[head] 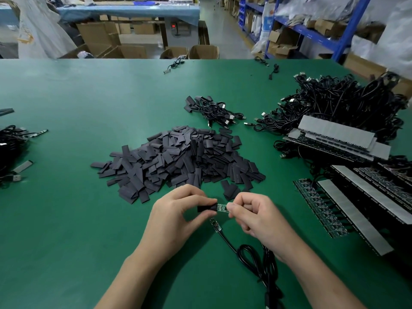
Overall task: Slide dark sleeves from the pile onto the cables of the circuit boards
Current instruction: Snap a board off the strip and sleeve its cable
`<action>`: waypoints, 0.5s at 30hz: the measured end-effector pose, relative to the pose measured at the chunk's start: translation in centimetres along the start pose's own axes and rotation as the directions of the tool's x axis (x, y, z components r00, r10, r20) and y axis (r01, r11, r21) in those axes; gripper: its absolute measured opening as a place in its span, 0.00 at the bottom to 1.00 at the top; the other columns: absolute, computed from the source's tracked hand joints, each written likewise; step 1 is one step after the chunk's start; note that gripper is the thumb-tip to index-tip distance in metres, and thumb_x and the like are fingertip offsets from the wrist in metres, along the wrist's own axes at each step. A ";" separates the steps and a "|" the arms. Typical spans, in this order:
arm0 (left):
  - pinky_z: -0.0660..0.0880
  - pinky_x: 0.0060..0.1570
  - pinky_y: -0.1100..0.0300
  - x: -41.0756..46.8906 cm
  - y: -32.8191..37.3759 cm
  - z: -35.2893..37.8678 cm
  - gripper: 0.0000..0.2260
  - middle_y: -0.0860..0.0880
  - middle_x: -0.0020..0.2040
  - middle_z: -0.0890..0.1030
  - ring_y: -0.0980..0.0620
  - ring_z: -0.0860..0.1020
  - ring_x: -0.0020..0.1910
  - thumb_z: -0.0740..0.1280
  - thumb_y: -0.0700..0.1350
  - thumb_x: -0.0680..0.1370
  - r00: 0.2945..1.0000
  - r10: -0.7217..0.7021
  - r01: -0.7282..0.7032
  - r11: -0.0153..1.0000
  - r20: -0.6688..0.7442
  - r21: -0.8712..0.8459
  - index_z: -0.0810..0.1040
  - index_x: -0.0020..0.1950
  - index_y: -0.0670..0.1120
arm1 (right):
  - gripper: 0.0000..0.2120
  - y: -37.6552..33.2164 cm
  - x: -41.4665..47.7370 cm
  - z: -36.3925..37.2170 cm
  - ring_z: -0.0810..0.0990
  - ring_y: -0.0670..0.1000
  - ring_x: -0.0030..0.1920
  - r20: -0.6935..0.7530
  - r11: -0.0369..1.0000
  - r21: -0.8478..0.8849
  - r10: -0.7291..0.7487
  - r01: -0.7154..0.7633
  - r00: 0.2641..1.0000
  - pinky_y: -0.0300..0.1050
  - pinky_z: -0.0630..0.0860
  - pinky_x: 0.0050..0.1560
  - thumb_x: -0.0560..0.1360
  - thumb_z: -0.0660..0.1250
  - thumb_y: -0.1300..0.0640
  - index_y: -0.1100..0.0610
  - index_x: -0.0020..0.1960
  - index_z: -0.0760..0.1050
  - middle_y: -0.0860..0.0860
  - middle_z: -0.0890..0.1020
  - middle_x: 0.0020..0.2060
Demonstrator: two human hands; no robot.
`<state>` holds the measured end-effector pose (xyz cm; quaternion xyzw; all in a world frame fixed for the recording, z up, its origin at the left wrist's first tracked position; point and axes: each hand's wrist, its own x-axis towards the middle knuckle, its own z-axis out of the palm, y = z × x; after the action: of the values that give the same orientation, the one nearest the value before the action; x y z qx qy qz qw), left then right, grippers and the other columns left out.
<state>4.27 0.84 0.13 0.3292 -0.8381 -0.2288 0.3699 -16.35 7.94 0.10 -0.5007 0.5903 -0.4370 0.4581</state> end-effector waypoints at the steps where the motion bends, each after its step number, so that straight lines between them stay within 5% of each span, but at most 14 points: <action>1: 0.79 0.47 0.59 0.0 0.0 -0.1 0.09 0.61 0.48 0.80 0.61 0.81 0.47 0.74 0.55 0.75 1.000 0.028 -0.028 0.999 0.010 0.032 0.88 0.52 0.54 | 0.13 0.1 0.0 0.0 0.65 0.48 0.27 -0.005 1.000 -0.023 -0.002 0.002 1.000 0.40 0.63 0.29 0.82 0.69 0.54 0.55 0.39 0.77 0.49 0.71 0.26; 7: 0.79 0.47 0.55 0.2 0.1 -0.4 0.08 0.56 0.48 0.81 0.55 0.80 0.46 0.75 0.53 0.76 0.991 0.110 -0.122 0.977 0.081 0.174 0.87 0.52 0.52 | 0.12 0.3 0.0 0.2 0.66 0.50 0.29 -0.019 0.996 -0.090 -0.010 0.008 1.000 0.46 0.63 0.32 0.80 0.70 0.51 0.53 0.39 0.78 0.48 0.72 0.26; 15: 0.78 0.51 0.57 0.1 0.3 -0.4 0.07 0.59 0.48 0.81 0.58 0.80 0.48 0.76 0.50 0.76 0.991 0.027 -0.037 0.996 0.133 0.076 0.87 0.53 0.53 | 0.17 0.3 0.0 0.1 0.65 0.50 0.28 -0.003 0.997 -0.071 -0.012 0.012 1.000 0.44 0.62 0.30 0.71 0.68 0.39 0.53 0.38 0.78 0.48 0.72 0.25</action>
<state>4.40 0.91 0.61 0.3140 -0.8743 -0.2113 0.3040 -16.35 7.99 -0.22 -0.5195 0.6034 -0.4192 0.4363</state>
